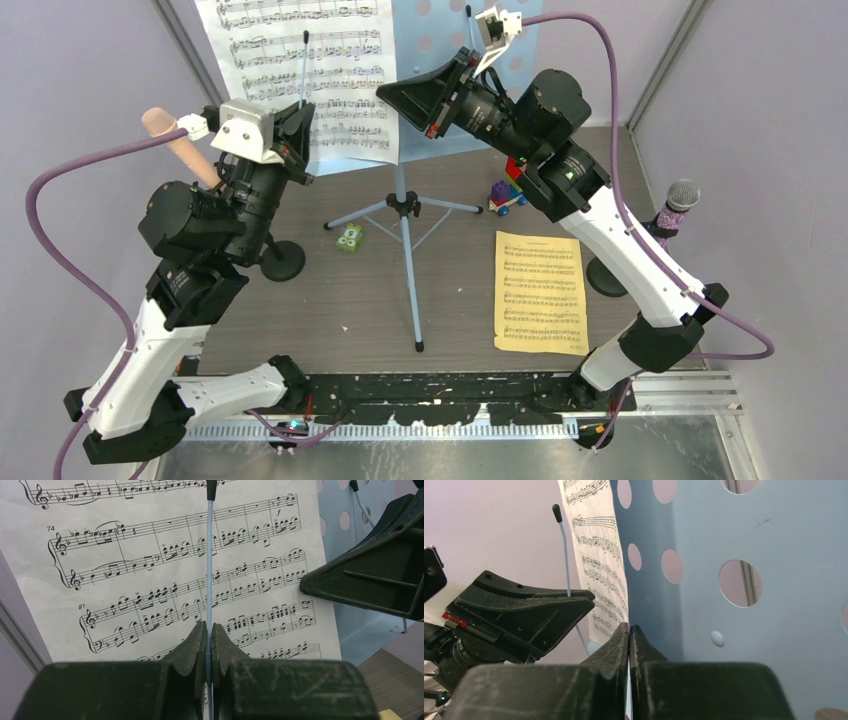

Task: Pack up the instrument practice props

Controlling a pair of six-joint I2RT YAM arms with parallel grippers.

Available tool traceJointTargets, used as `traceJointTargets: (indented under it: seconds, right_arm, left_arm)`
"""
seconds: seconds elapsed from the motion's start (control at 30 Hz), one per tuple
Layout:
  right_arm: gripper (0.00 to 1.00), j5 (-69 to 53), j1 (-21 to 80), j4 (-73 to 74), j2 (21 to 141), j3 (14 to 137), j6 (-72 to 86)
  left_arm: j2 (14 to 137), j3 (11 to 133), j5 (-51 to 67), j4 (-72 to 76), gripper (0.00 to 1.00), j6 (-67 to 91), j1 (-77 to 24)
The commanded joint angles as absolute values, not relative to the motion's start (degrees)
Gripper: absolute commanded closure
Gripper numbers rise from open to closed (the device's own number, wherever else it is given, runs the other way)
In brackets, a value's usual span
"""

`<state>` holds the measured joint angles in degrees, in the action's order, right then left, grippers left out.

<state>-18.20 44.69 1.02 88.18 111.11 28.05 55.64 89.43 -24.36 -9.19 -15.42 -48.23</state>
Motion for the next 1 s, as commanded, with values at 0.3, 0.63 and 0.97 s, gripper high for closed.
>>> traceJointTargets:
  seconds: [0.3,0.63,0.97]
  right_arm:
    - [0.99,-15.4,45.8,-1.3,82.4,110.1,21.6]
    - [0.99,-8.9,45.9,3.0,70.6,101.5,13.4]
    - [0.99,-2.7,45.9,15.2,57.2,92.9,10.5]
  left_arm:
    - [54.7,88.8,-23.1,-7.6,1.0,-14.8,-48.4]
    - [54.9,89.2,-23.6,-8.0,1.0,-14.9,-48.4]
    - [55.1,87.9,-26.4,-7.1,1.0,-15.3,-48.4]
